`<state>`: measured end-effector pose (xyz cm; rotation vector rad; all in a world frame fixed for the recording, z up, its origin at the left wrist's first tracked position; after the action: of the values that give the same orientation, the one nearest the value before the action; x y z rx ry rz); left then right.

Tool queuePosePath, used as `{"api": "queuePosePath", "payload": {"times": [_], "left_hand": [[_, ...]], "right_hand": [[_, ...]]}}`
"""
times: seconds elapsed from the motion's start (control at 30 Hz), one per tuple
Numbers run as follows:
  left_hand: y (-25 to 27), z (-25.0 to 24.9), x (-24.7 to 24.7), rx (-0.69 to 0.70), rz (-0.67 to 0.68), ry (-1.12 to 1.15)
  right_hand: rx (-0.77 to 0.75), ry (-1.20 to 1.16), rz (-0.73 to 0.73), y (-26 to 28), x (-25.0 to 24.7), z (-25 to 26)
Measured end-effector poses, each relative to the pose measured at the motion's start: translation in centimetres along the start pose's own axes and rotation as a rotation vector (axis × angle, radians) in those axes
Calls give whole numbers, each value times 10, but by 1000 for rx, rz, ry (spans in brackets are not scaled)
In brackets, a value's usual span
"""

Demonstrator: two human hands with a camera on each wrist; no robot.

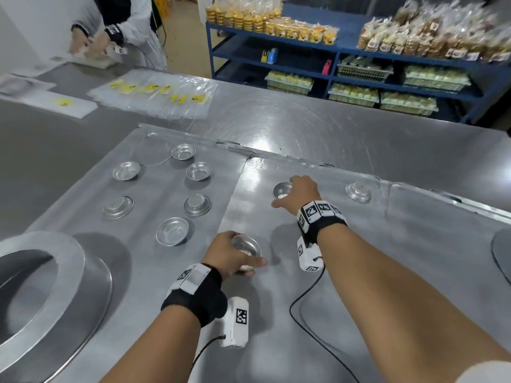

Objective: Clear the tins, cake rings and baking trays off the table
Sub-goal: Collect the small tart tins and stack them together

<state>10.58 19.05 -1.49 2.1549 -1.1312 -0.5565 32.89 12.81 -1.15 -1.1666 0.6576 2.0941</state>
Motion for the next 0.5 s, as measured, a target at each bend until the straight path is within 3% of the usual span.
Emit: {"api": "queuePosePath", "payload": {"times": [0.3,0.5], "left_hand": [[33,37,-34,-57,49,166],[53,51,-57,3,68,167]], "right_hand": [[-44,-137,-38,106,11,61],[-85,-191,-68,182,34,98]]}}
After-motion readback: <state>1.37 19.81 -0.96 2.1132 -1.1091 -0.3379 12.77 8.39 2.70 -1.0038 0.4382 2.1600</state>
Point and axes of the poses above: each hand's wrist, its own y-axis away from the middle knuckle, its own x-axis out of the palm, z = x × y, the point moved 1 cm from there along -y, towards the middle knuckle, and after that the axes turned 11 degrees about -x, right-handed, at the moved point
